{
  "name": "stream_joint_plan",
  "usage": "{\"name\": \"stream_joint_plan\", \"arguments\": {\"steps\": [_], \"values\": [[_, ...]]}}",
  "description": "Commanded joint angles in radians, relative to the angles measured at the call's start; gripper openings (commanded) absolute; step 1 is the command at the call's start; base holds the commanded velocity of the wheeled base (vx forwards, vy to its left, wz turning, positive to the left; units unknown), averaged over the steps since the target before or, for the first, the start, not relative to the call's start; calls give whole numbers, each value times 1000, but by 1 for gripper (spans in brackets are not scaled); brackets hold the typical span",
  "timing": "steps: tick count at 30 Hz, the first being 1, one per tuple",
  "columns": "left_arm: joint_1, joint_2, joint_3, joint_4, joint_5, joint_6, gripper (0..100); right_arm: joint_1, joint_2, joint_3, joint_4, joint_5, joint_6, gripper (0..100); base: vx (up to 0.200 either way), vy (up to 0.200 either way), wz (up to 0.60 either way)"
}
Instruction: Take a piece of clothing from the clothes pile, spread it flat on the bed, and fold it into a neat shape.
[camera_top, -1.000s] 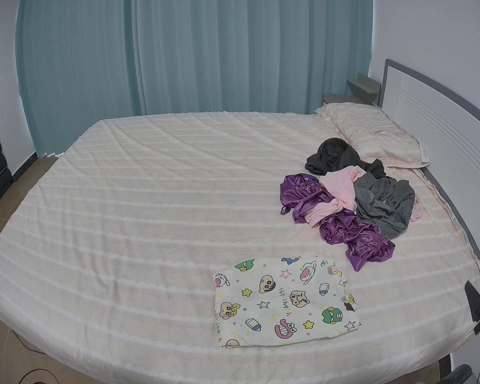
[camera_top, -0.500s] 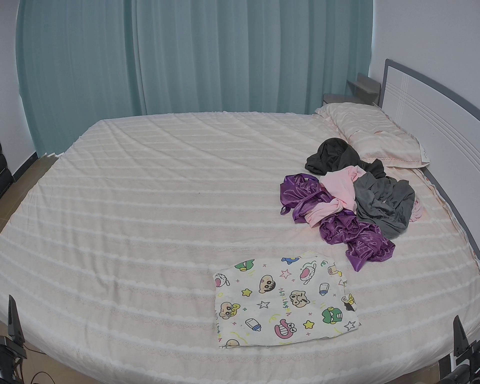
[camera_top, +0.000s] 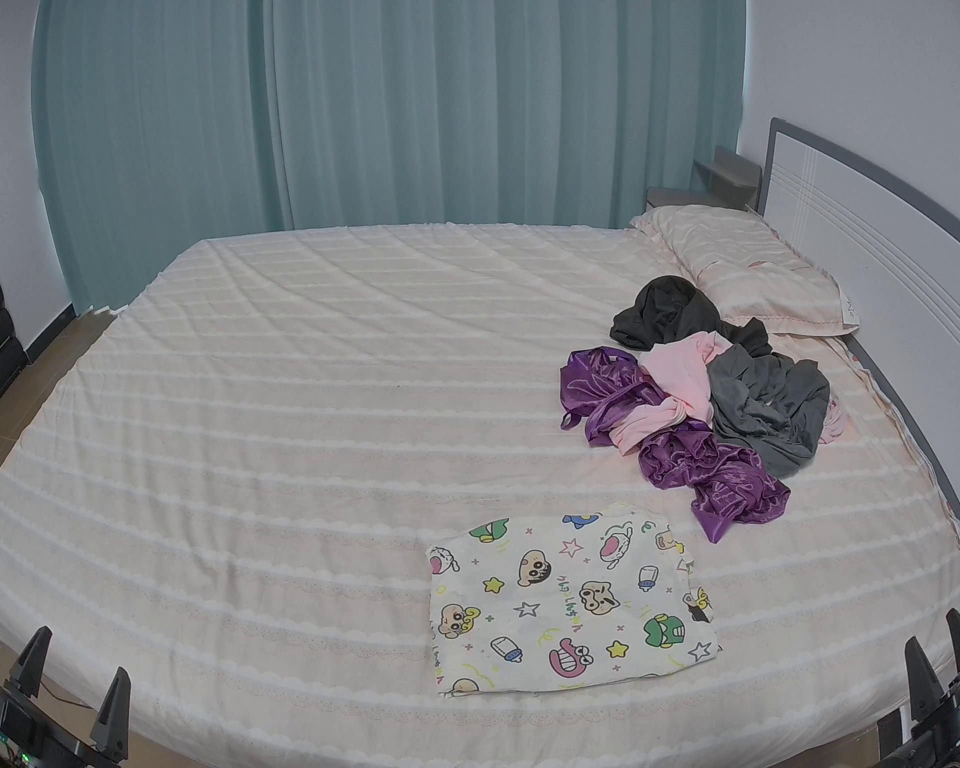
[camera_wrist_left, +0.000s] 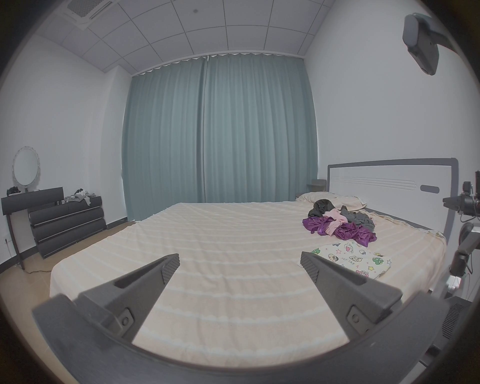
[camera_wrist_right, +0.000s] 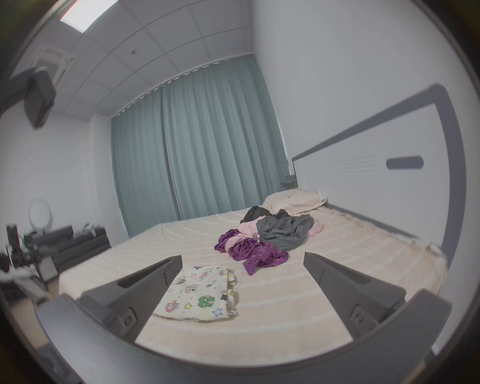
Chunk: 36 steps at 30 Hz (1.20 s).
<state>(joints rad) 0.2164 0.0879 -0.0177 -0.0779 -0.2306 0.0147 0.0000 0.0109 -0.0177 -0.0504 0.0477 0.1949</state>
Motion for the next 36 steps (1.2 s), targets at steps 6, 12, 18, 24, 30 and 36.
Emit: {"name": "stream_joint_plan", "arguments": {"steps": [6,12,18,24,30,36], "values": [[-9,4,18,12,119,67,100,0,-11,12,7,-71,-276,100,0,0,0],[-9,6,18,13,286,67,100,2,-9,4,34,-34,-256,100,0,0,0],[-9,9,16,18,111,4,100,0,-9,12,7,159,-195,100,0,0,0],[-9,9,15,18,-138,-90,100,0,-9,-28,115,-81,-235,100,0,0,0],[-9,9,13,10,-119,-190,100,0,-9,-24,104,-97,-107,100,0,0,0],[-8,6,18,7,8,-202,100,0,-9,-25,103,-97,-61,100,0,0,0]]}}
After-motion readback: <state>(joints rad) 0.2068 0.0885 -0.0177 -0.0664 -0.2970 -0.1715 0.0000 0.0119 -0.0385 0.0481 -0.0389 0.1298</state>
